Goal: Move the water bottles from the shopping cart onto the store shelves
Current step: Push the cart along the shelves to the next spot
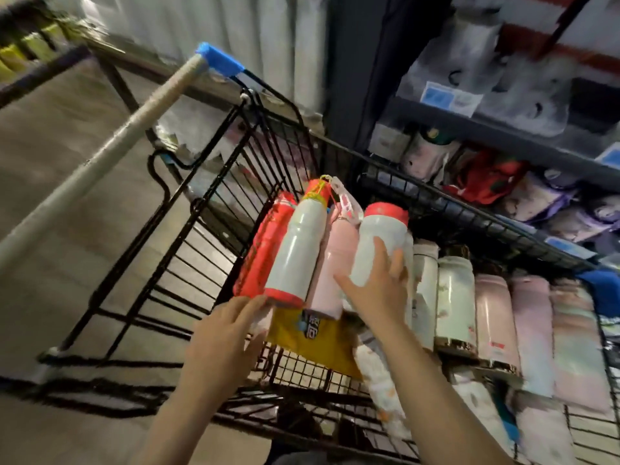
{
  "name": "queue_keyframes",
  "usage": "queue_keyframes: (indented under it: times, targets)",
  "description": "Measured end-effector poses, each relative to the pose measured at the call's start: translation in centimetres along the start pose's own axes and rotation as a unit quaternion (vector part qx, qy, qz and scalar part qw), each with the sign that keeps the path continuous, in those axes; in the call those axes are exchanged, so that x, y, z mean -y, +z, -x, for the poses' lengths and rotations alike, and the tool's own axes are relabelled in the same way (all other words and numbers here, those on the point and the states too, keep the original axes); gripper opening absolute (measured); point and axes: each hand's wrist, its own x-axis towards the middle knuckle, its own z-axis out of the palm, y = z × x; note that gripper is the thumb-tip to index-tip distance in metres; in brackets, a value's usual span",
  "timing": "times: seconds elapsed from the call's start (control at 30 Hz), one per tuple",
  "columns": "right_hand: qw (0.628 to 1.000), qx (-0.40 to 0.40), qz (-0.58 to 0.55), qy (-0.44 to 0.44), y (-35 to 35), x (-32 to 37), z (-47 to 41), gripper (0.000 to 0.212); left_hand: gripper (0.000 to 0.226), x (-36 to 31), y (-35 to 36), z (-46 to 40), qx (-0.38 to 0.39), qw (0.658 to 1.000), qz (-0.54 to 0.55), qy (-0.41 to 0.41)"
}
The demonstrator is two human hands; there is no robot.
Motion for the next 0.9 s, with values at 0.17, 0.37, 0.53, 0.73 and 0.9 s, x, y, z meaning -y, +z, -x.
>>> queue_keyframes:
  times: [0.17,0.37,0.53,0.73,0.9]
  targets:
    - [0.998,-0.061,0.009,0.025,2.1,0.4,-1.5,0.082,0.066,0.8,1.0,0.3,-0.006,0.998,0.063,-0.028]
    - [0.996,-0.086,0.021,0.025,2.5,0.3,-1.8,0.079,0.057,0.2,0.6,-0.8,0.009,0.991,0.125,-0.05]
    - [0.996,-0.078,0.023,0.031,2.5,0.2,-2.0,0.081,0.047,-1.9,0.7,-8.1,-0.011,0.987,0.128,-0.101]
    - [0.993,-0.078,0.081,0.017,2.9,-0.2,-2.0,0.093,0.071,-2.6,5.6,-14.1,0.079,0.987,0.066,-0.125]
    - [0.995,-0.075,0.065,0.032,2.8,0.0,-2.1,0.09,0.076,-2.6,6.8,-14.2,0.05,0.986,0.051,-0.151]
